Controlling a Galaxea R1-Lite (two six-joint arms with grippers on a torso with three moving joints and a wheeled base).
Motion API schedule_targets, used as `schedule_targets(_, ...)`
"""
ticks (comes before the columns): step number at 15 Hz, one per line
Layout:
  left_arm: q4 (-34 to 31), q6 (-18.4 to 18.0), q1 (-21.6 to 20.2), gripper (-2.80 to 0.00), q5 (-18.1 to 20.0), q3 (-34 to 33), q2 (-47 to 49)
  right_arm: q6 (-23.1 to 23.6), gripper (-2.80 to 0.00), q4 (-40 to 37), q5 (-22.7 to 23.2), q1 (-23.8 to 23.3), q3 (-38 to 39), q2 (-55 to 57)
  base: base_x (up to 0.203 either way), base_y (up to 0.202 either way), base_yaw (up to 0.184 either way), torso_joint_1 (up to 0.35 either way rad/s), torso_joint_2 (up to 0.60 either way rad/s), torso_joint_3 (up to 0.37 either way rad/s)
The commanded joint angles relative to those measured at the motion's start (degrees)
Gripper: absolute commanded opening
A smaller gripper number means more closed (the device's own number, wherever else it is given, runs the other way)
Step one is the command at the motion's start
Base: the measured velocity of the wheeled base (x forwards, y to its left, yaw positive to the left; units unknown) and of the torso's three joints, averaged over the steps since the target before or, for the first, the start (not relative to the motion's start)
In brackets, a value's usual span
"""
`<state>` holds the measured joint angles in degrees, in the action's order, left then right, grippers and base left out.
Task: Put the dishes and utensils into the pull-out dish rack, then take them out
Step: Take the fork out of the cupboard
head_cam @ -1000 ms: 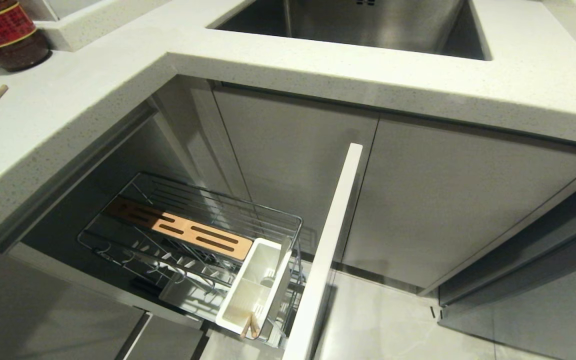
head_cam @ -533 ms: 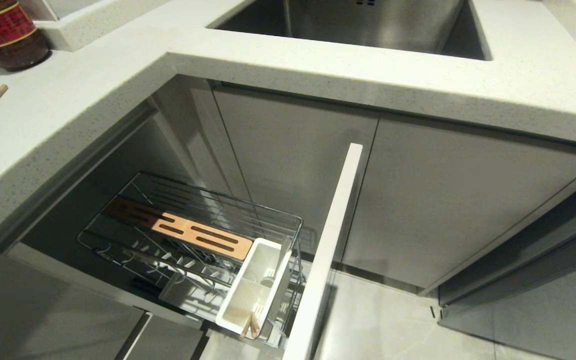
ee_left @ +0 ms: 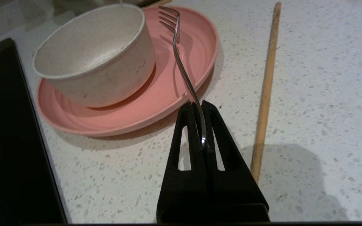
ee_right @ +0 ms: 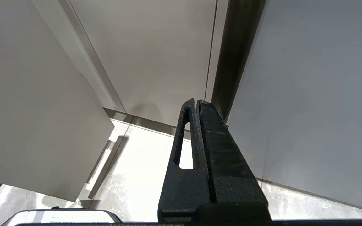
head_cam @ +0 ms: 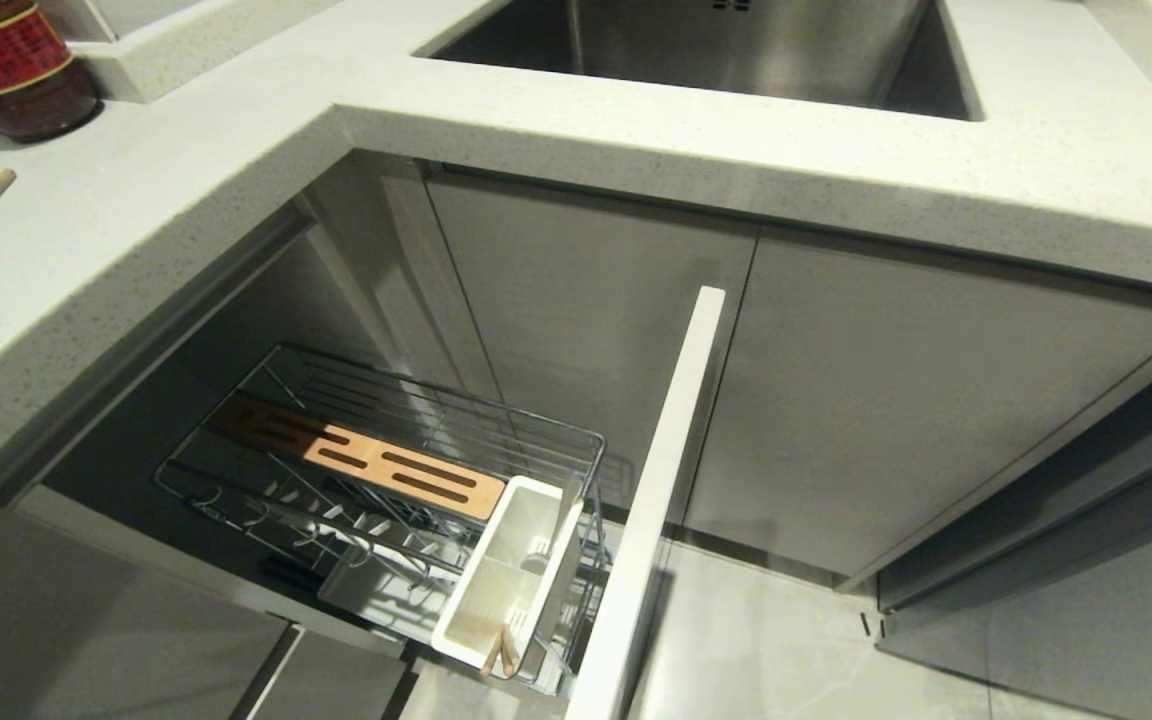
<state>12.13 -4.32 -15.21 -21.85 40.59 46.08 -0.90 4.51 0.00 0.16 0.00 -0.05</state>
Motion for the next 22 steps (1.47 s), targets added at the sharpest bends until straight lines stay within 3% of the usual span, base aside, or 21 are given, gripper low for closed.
schedule_targets(1,-2.1,0.3,-0.5,-2.80,-0.1,0.1,0.4,0.0,-2.80,0.1,0.0,0.0,1.5,0.0,0.000,0.000,0.000,0.000,0.00,0.000)
schedule_targets(2,-2.1,0.5,-0.5,-2.80,-0.1,0.1,0.4,0.0,-2.80,0.1,0.0,0.0,1.5,0.0,0.000,0.000,0.000,0.000,0.00,0.000)
schedule_targets(3,-2.1,0.7,-0.5,0.00,-0.1,0.2,0.5,0.0,-2.80,0.1,0.0,0.0,1.5,0.0,0.000,0.000,0.000,0.000,0.00,0.000)
schedule_targets(10,-1.5,0.5,-0.5,0.00,0.0,4.1,0.0,0.0,-2.80,0.0,0.0,0.0,1.5,0.0,0.000,0.000,0.000,0.000,0.00,0.000)
schedule_targets(14,-0.2,1.0,-0.1,0.00,0.4,14.1,-0.1,0.0,-2.80,0.1,0.0,0.0,1.5,0.0,0.000,0.000,0.000,0.000,0.00,0.000)
schedule_targets(16,3.0,3.2,1.2,0.00,0.5,22.6,1.7,0.0,-2.80,0.1,0.0,0.0,1.5,0.0,0.000,0.000,0.000,0.000,0.00,0.000)
schedule_targets(17,3.8,4.5,1.7,-2.80,0.5,27.3,3.2,0.0,-2.80,0.1,0.0,0.0,1.5,0.0,0.000,0.000,0.000,0.000,0.00,0.000)
schedule_targets(20,2.7,10.8,4.3,-2.80,0.2,40.4,9.5,0.0,-2.80,0.1,0.0,0.0,1.5,0.0,0.000,0.000,0.000,0.000,0.00,0.000)
schedule_targets(22,-5.5,21.9,10.8,-2.80,0.2,46.5,13.9,0.0,-2.80,0.1,0.0,0.0,1.5,0.0,0.000,0.000,0.000,0.000,0.00,0.000)
